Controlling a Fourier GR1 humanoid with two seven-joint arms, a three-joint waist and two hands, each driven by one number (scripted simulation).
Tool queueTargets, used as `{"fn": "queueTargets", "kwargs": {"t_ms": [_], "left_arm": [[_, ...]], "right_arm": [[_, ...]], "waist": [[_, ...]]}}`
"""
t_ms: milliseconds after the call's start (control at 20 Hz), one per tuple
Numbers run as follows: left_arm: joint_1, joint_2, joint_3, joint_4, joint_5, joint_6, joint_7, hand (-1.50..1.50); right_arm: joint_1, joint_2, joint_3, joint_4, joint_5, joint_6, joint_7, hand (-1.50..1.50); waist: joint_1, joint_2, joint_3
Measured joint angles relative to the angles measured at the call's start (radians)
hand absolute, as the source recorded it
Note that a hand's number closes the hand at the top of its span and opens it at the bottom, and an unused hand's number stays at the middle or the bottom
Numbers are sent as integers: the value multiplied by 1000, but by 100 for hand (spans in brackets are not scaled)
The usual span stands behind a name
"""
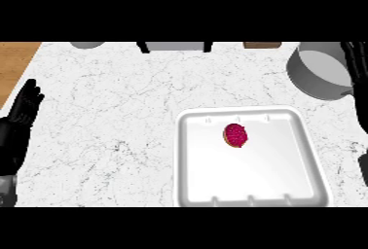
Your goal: Pick the cupcake from the tray and place it in the pot
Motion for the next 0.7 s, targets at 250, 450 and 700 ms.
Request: {"fn": "queueTargets", "kwargs": {"t_ms": [250,450,700], "left_arm": [[43,0,0,34,-29,23,19,0],[78,-5,-1,58,-26,30,51,0],[117,-20,-16,78,-22,24,68,0]], "right_arm": [[154,74,-2,77,40,-156,125,150],[291,-4,5,165,241,-307,180,-150],[435,63,108,115,536,-584,197,-150]], "waist": [[-24,-9,-29],[-49,-1,-47],[-50,-15,-48]]}}
